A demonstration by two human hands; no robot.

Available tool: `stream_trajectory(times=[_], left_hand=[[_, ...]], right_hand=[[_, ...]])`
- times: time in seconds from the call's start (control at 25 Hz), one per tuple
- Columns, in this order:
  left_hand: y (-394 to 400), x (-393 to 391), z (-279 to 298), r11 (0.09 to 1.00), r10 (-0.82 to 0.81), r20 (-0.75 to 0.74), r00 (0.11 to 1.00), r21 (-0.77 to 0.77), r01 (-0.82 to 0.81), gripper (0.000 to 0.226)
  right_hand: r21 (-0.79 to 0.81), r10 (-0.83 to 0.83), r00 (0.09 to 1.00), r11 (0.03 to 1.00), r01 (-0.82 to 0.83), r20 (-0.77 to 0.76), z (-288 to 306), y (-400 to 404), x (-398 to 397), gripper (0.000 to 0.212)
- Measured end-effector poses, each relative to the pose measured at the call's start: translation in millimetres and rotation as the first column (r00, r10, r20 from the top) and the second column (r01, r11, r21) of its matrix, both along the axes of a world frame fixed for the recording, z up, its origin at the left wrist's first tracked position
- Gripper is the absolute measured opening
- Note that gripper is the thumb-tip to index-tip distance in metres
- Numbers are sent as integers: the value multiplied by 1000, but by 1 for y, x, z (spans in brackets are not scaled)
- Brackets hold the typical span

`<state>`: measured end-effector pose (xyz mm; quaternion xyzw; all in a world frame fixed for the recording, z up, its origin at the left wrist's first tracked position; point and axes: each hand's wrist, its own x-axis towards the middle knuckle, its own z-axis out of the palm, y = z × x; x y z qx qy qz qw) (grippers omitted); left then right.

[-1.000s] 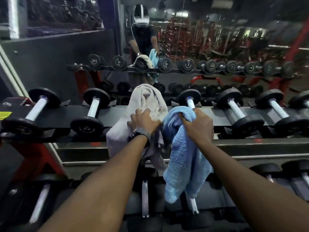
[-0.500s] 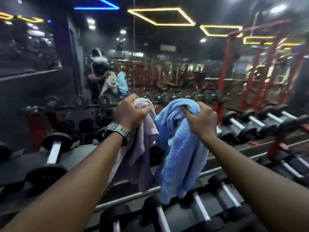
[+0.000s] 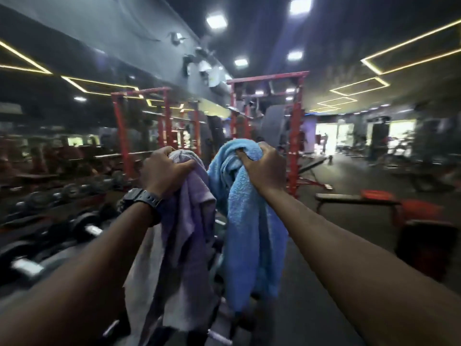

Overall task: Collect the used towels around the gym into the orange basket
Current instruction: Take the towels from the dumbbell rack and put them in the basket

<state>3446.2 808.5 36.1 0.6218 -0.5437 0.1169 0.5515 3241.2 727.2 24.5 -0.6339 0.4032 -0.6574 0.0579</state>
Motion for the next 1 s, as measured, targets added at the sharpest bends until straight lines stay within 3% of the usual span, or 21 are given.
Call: stream_trajectory(times=[0.12,0.24,0.32,0.4,0.52,0.6,0.76,0.88,1.0], left_hand=[[-58,-104,-15,981,-194,6,981,19,194,63],[-110,-214,-39,922,-387,3,922,17,387,62],[-132,-295,-57,861,-506,12,862,70,505,67],[-147,-366,-69,788,-611,-43,791,70,612,70],[-154,-474,-81,663,-740,-60,670,106,741,61],[-156,-528,-86,599,-783,-118,610,122,792,54],[-193,-588,-95,466,-849,-240,471,81,881,62],[-232,-624,-94,392,-887,-227,403,92,915,49],[-269,-662,-88,330,-917,-202,344,102,939,46]], right_hand=[[60,-154,988,986,155,-23,-14,-14,-110,33],[109,-336,941,935,337,-32,-41,-24,-225,53],[139,-481,876,866,480,-32,-62,-16,-309,56],[163,-594,804,792,588,-14,-73,-1,-380,47],[201,-747,665,650,733,-6,-88,31,-475,41],[212,-816,578,560,801,-27,-98,48,-518,42],[205,-894,442,419,885,-81,-99,56,-573,41],[196,-935,347,328,924,-71,-97,43,-609,48],[218,-954,299,289,932,-18,-95,16,-636,40]])
